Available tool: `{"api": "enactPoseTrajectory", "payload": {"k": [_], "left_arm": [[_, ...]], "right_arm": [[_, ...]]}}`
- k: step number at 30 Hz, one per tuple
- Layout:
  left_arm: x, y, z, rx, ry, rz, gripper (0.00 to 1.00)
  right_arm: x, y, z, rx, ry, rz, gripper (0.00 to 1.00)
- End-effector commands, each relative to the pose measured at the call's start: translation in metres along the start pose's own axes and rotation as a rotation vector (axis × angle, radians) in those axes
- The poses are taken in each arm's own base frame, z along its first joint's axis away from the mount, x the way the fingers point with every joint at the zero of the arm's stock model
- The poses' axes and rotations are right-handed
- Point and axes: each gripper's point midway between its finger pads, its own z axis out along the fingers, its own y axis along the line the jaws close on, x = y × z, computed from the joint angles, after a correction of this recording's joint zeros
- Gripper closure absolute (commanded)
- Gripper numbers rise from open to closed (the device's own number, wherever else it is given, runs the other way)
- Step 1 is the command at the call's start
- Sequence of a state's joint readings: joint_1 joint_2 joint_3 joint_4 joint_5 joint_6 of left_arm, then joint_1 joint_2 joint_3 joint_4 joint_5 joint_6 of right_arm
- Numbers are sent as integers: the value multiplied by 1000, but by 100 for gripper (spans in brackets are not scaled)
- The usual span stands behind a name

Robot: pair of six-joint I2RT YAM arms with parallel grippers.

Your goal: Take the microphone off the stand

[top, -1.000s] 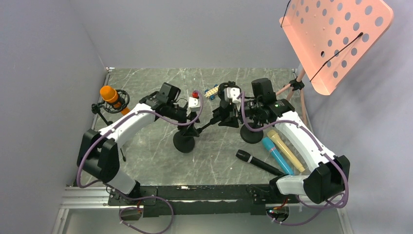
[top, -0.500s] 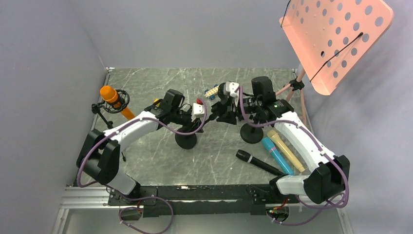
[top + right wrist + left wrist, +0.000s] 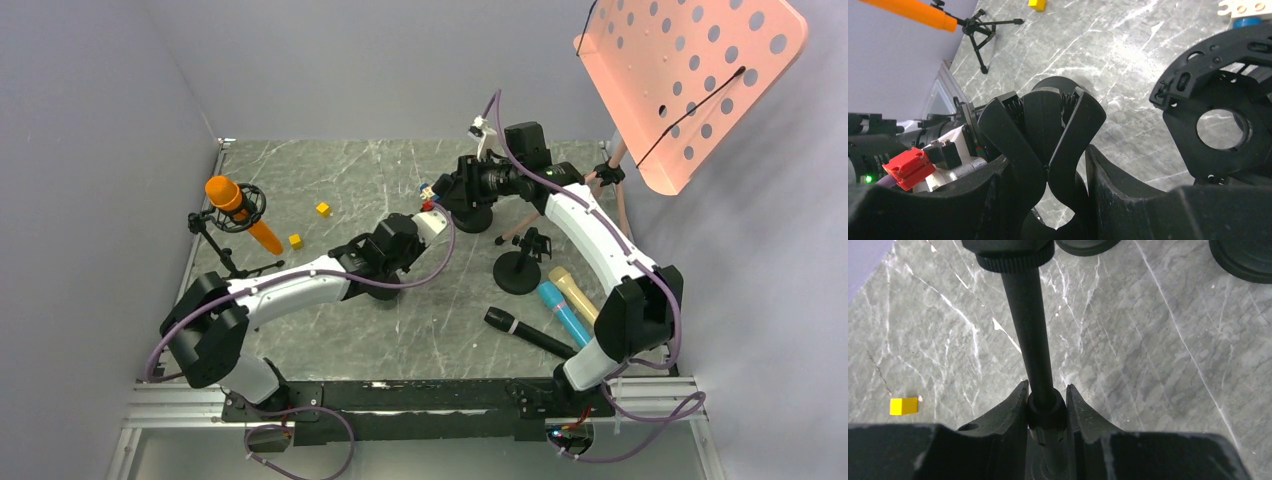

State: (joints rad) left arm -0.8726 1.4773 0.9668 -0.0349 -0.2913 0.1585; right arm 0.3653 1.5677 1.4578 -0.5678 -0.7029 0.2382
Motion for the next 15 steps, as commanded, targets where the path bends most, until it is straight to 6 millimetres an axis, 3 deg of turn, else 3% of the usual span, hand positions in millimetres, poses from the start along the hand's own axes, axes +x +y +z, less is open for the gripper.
{"api": "enactPoseTrajectory", "payload": {"k": [1, 2, 5, 7, 9, 12, 15], "left_arm": [[-40, -5, -6, 27, -119, -29, 100], [-40, -10, -9, 67, -120, -12, 94], [-37, -25, -29, 250, -89, 10, 56], [-41, -30, -46, 342, -122, 41, 40], [-42, -29, -60, 361, -178, 102, 35], [-42, -25, -78, 360, -272, 150, 19], [-46, -24, -93, 500, -305, 132, 14]], "right_arm": [[-18, -2, -2, 30, -64, 30, 100], [-17, -2, -2, 29, -66, 17, 100], [-14, -4, -4, 35, -75, -26, 100], [-10, -4, -5, 29, -74, -59, 100], [-4, -3, -6, 13, -61, -101, 100], [6, 1, -8, -34, -34, -196, 100], [19, 9, -15, -95, 5, -362, 100]]}}
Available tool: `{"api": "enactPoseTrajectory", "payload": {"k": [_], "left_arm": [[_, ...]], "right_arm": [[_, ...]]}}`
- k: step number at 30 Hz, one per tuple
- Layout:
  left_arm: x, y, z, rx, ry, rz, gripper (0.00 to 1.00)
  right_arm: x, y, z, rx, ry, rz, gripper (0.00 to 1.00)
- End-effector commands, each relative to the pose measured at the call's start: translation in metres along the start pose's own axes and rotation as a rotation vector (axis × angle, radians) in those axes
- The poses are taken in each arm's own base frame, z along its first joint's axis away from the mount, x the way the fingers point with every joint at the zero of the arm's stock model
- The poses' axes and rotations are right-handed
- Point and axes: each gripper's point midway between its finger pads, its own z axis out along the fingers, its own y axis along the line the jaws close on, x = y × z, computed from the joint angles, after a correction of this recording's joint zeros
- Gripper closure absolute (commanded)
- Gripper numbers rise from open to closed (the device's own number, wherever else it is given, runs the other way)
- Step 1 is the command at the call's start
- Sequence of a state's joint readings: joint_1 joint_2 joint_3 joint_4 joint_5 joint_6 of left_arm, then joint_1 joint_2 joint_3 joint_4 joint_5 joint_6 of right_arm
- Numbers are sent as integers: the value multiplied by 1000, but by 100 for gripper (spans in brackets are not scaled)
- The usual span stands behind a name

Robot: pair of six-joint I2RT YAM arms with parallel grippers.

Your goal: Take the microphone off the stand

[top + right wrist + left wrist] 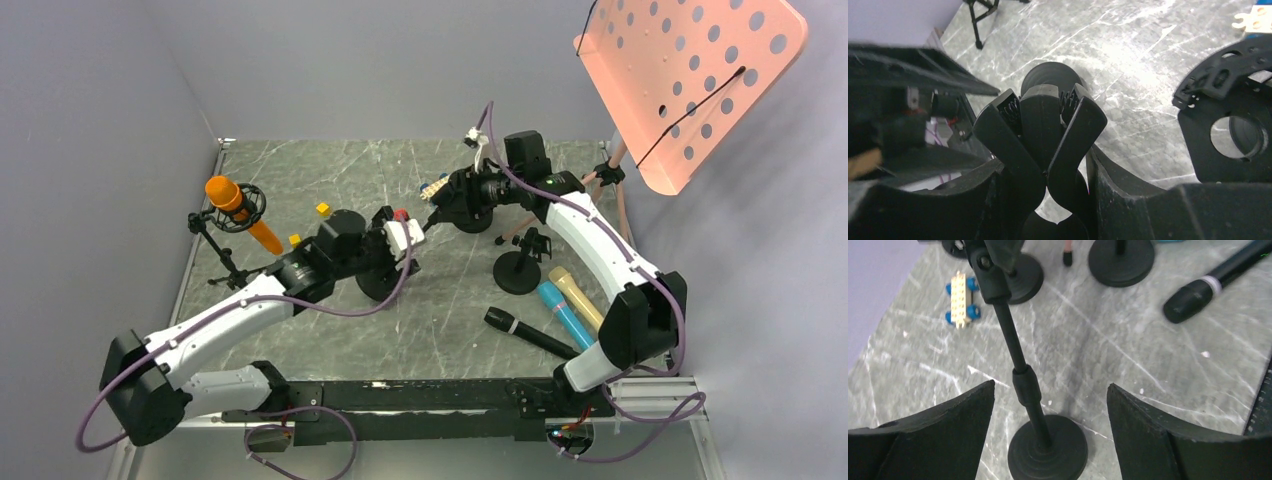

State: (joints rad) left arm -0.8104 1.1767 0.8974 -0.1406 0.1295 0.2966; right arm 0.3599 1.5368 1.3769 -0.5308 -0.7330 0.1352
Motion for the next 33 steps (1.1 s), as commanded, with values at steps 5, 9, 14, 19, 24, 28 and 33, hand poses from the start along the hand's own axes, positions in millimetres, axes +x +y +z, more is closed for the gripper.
{"api": "enactPoseTrajectory", "payload": {"k": [5, 9, 14, 19, 24, 28, 33], "left_arm": [[-20, -15, -24, 451, -133, -81, 18], [-4, -17, -18, 472, -192, 7, 18], [22, -24, 4, 545, -154, 4, 19], [17, -19, 34, 534, -180, 5, 21], [14, -14, 60, 493, -182, 77, 29], [8, -7, 69, 480, -199, 119, 47], [11, -7, 69, 475, -166, 113, 86]], "right_arm": [[21, 37, -37, -183, -33, -692, 100], [34, 46, -49, -188, -96, -979, 100], [44, 52, -52, -203, -88, -1129, 100], [50, 57, -52, -226, -59, -1158, 100], [49, 58, -52, -212, -70, -1162, 100], [41, 59, -49, -190, -93, -1096, 100], [2, 50, -46, -43, -184, -821, 100]]}}
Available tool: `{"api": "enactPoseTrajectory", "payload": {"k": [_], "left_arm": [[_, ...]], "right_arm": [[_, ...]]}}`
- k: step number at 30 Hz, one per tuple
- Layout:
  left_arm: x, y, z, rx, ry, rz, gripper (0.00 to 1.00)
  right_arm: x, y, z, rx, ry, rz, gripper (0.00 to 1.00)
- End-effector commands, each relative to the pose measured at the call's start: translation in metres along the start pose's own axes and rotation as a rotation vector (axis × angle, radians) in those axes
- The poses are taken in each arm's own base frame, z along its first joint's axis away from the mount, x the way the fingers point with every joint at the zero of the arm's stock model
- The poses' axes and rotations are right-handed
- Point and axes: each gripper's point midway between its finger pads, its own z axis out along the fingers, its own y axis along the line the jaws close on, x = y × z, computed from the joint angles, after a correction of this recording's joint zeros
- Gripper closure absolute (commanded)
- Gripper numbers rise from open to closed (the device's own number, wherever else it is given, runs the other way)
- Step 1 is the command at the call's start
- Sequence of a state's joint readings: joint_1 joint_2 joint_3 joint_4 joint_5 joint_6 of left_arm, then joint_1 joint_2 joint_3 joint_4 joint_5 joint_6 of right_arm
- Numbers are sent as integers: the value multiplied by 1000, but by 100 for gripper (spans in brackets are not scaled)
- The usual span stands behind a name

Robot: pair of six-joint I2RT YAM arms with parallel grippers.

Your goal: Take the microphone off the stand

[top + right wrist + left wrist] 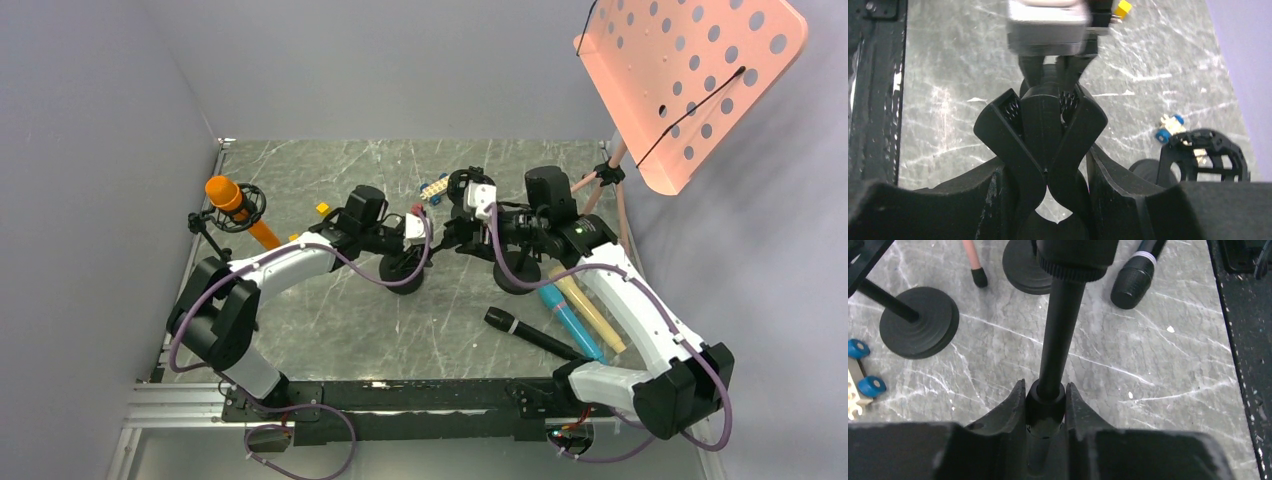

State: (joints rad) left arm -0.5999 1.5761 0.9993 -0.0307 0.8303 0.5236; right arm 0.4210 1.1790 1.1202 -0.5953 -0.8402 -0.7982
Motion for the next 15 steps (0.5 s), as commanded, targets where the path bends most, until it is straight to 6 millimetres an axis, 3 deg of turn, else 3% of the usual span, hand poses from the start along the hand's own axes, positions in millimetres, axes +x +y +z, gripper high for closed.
{"api": "enactPoseTrajectory", "payload": {"k": [1, 4, 6, 8, 10, 15], "left_arm": [[-21, 15, -3, -57, -17, 56, 99], [-21, 48, -14, -373, 1, -184, 100], [-23, 78, -35, -710, -9, -363, 100], [-25, 84, -40, -817, -35, -550, 100], [-21, 82, -31, -816, -25, -702, 100], [-12, 71, -23, -808, -25, -765, 100]], "right_arm": [[-32, -50, -2, 236, -82, 292, 100], [-28, -90, -11, 480, -40, 715, 100], [-20, -102, -19, 619, 6, 1026, 100], [-31, -103, -18, 633, -6, 1026, 100], [-34, -107, -19, 678, -9, 1001, 100], [-32, -111, -13, 679, 3, 1038, 100]]}}
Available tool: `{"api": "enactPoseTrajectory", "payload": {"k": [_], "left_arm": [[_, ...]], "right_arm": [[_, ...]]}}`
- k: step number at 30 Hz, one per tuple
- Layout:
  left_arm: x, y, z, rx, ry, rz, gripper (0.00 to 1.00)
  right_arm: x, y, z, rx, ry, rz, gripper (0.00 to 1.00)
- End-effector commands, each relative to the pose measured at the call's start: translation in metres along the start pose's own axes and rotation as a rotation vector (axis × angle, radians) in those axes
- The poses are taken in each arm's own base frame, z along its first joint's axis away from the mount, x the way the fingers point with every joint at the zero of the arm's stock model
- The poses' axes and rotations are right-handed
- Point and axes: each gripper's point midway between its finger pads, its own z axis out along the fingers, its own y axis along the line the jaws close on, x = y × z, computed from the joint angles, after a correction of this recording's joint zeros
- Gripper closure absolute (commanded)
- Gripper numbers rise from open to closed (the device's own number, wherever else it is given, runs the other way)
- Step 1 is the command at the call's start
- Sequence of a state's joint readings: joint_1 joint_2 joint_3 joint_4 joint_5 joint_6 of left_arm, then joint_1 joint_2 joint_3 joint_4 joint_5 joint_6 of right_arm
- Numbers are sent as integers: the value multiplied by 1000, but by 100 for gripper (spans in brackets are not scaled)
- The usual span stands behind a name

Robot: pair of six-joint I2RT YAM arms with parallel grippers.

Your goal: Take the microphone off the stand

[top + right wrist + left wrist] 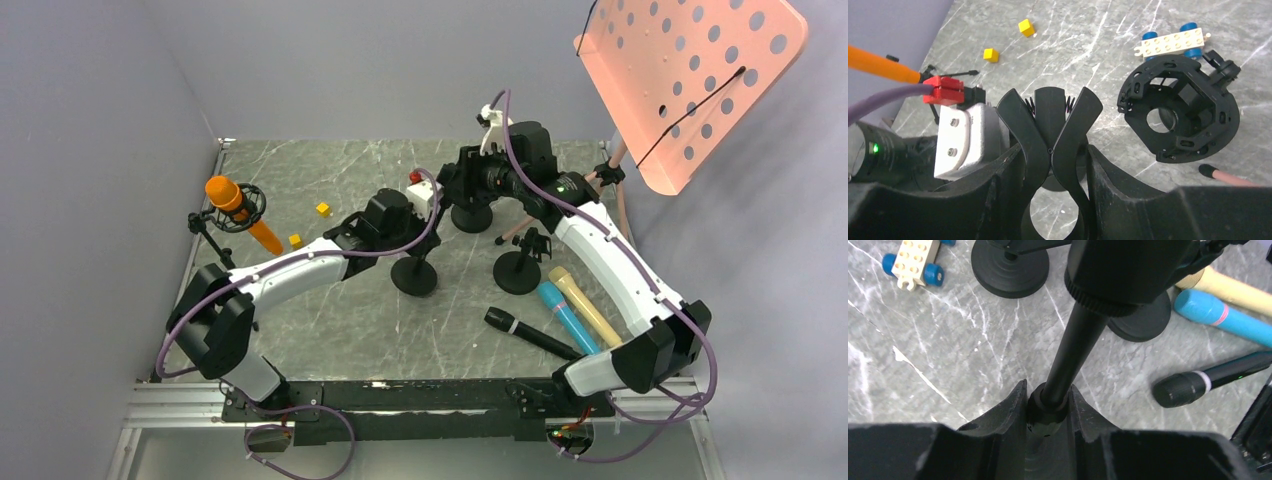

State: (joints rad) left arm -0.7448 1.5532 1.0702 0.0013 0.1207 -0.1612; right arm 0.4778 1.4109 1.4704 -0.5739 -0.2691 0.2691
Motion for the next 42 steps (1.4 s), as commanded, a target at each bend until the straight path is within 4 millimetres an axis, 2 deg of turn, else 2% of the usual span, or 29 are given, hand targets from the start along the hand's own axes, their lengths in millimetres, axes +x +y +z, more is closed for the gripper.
{"api": "enactPoseTrajectory", "payload": {"k": [1, 2, 3, 5, 7, 10, 14, 17, 19, 24, 28, 31, 33, 36, 38, 39, 42], "left_arm": [[-3, 30, -6, -185, -39, -237, 100], [1, 28, -6, -160, -34, -220, 96], [2, 26, -7, -132, -44, -199, 88], [8, 12, -9, -26, -50, -154, 62], [19, 4, -17, 39, -42, -117, 45], [25, -5, -33, 106, -37, -40, 33], [30, -10, -60, 154, -23, 142, 23], [35, -3, -85, 130, 16, 236, 22], [27, -2, -108, 144, -12, 262, 22], [-16, -18, -165, 200, -157, 374, 23], [-47, -36, -197, 247, -243, 470, 24], [-65, -41, -210, 249, -298, 525, 26], [-84, -38, -217, 199, -342, 498, 26], [-99, -40, -224, 200, -364, 473, 26], [-105, -41, -224, 198, -352, 455, 25], [-103, -38, -221, 191, -334, 446, 23], [-93, -32, -208, 200, -266, 523, 25]], "right_arm": [[-18, -8, -11, 92, -56, 111, 100], [-17, -7, -10, 83, -56, 104, 100], [-17, -6, -10, 75, -57, 93, 100], [-16, -5, -9, 61, -61, 70, 100], [-13, -5, -9, 49, -66, 40, 100], [-10, 5, -12, -3, -77, -31, 100], [0, 30, -16, -115, -77, -156, 100], [9, 54, -20, -229, -80, -280, 100], [14, 69, -22, -290, -81, -352, 100], [24, 99, -27, -416, -62, -539, 100], [32, 100, -24, -444, 6, -630, 100], [31, 91, -19, -409, 42, -694, 100], [22, 97, -18, -419, 44, -688, 100], [17, 102, -18, -447, 5, -744, 100], [15, 103, -19, -456, -41, -776, 100], [18, 104, -20, -475, -57, -814, 100], [31, 103, -25, -522, -87, -934, 100]]}}
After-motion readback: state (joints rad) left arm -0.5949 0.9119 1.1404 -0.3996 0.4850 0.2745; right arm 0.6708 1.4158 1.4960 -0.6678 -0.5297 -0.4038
